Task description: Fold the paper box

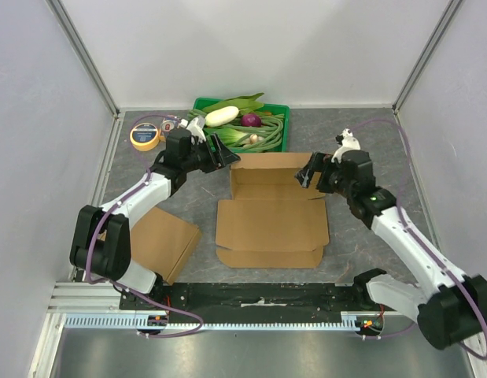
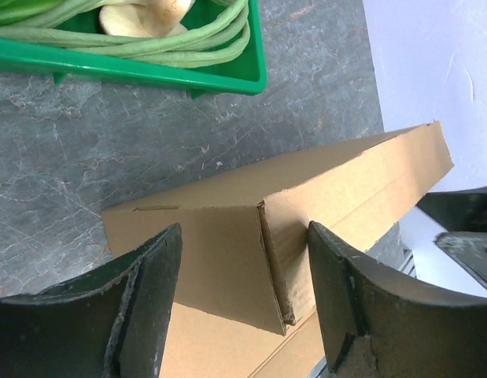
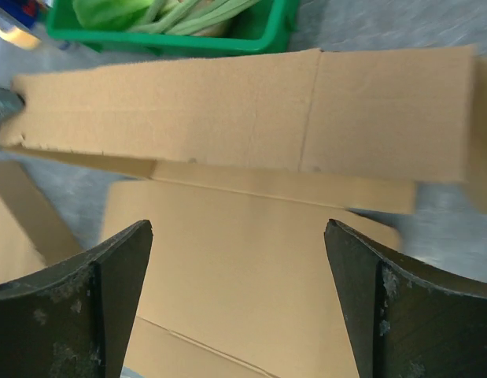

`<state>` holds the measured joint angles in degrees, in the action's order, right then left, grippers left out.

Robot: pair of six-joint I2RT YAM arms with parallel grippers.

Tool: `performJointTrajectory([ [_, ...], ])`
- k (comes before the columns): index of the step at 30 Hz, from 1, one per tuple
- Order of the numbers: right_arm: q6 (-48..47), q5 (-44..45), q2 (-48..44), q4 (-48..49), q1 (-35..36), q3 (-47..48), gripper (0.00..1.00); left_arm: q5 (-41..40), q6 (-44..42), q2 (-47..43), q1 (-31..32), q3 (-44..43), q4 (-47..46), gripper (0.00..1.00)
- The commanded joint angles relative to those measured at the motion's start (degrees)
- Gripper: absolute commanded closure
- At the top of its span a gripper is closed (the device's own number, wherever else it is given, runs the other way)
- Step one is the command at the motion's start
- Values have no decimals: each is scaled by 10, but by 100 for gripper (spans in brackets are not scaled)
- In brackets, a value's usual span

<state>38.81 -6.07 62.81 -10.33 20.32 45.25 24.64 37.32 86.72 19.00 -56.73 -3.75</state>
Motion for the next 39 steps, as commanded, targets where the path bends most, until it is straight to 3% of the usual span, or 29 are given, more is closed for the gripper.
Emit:
performJointTrajectory([
  [1, -219, 49, -54, -209, -8, 76, 2, 18, 18, -12, 1, 14, 1, 27],
  [3, -224, 80, -58, -229, -19, 86, 2, 22, 15, -19, 1, 15, 1, 24],
  [8, -213, 35, -31, -188, -47, 114, 2, 22, 3, -30, 2, 1, 26, 18],
  [13, -240, 22, 10, -209, -48, 183, 19, 27, 7, -31, 1, 14, 19, 22],
  [21, -208, -4, 74, -186, -49, 202, 14, 27, 9, -22, 1, 8, 18, 23],
  [25, -166, -45, 108, -116, -57, 175, 15, 32, 10, -11, 1, 3, 20, 23],
  [27, -110, -107, 120, -80, -59, 150, 16, 37, 12, -7, 1, 2, 20, 23],
  [31, 6, -178, 112, 91, -63, 86, 19, 40, 16, -3, 1, 7, 16, 23],
  [34, 58, -223, 120, 148, -72, 66, 21, 44, 18, -1, 1, 7, 14, 23],
  [36, 24, -202, 101, 111, -72, 95, 20, 43, 15, -7, 1, 7, 17, 23],
  [37, -4, -178, 90, 24, -71, 114, 19, 41, 14, -12, 1, 8, 17, 21],
  [39, -103, -131, 68, -55, -71, 172, 11, 35, 0, -29, 1, 6, 29, 18],
])
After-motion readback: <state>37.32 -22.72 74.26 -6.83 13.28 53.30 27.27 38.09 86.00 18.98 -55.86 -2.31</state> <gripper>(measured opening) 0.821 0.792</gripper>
